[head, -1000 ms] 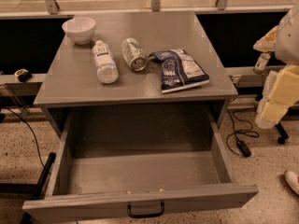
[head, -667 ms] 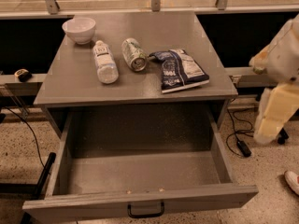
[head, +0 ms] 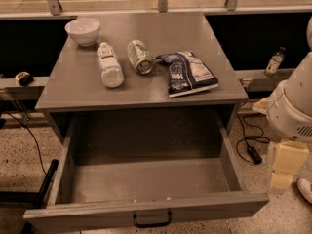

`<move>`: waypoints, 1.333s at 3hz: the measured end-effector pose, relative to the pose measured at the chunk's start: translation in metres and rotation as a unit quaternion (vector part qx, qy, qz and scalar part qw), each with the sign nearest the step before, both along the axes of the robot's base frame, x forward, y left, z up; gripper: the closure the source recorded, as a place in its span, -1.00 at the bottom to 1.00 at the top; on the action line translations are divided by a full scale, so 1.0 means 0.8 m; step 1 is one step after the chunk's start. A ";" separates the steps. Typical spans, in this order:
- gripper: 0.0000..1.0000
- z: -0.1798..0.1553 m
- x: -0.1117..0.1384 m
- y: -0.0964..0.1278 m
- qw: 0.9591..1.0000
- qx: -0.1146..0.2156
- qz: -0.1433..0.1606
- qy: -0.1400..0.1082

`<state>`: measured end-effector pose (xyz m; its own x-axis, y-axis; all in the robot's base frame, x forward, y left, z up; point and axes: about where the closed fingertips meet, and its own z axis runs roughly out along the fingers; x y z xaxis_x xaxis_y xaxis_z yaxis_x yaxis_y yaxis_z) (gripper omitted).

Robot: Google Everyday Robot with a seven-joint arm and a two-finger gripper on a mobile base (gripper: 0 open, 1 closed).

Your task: Close top drawer

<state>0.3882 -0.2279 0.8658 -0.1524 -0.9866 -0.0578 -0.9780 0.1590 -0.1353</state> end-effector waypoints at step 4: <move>-0.06 -0.125 -0.077 0.090 0.998 0.054 0.027 -0.017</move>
Offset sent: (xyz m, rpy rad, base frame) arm -0.0517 0.0624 -0.0769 0.0354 -0.0430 0.0310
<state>0.3264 -0.1556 0.7656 -0.0953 -0.9811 -0.1685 -0.9807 0.1215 -0.1530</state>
